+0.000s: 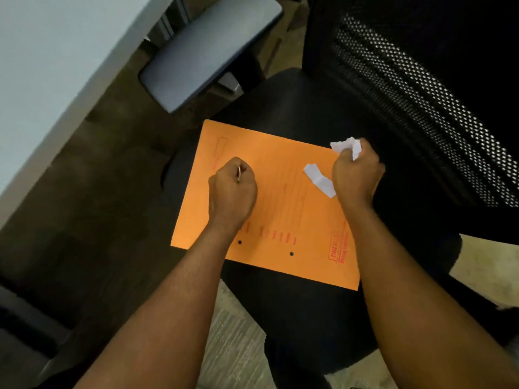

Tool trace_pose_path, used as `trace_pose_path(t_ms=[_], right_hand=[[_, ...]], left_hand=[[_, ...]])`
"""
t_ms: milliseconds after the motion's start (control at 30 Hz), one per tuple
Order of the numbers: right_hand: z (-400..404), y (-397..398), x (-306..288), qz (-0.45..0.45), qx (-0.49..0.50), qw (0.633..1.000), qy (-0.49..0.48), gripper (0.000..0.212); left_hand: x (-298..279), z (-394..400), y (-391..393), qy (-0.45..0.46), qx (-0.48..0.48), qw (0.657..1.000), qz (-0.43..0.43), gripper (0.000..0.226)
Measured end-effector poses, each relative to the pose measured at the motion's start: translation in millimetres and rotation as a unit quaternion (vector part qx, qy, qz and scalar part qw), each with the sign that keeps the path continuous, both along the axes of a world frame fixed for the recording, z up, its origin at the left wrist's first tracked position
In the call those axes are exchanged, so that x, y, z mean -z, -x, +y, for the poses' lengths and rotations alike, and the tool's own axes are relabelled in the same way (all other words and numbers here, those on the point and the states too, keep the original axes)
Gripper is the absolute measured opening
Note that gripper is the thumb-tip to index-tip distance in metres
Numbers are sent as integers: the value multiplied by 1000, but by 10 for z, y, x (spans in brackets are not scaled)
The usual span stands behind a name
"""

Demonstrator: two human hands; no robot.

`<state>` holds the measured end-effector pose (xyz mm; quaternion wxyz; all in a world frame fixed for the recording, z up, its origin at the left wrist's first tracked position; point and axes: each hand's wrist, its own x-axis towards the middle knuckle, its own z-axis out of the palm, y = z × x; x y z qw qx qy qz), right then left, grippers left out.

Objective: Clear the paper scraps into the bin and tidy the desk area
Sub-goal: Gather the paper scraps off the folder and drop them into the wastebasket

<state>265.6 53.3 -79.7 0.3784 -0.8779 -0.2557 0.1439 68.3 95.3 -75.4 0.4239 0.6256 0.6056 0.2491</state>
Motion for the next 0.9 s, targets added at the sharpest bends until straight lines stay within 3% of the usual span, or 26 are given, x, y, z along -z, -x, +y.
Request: trace_pose_path(t_ms=[133,233,300,467,667,900], right_hand=[[-208,122,156,-80,-94,988,94,37],[-276,253,254,-138,-109,966,189,62],[-283,319,290,-181,-114,951,223,69],[-291,446,328,-249,-164,926,231,38],[-189,469,274,-216,-183,931,232,25],[-354,295,314,-166,-150,971,88,21]], left_hand=[[56,-162,176,-71,45,990,117,24],[166,-242,180,-125,102,957,241,33],[232,-260,164,-146,132,941,276,37],[277,-271,147,-152,133,937,285,39],[270,-268,149,-152,133,936,287,37],[263,-285,176,-168,124,940,272,38]])
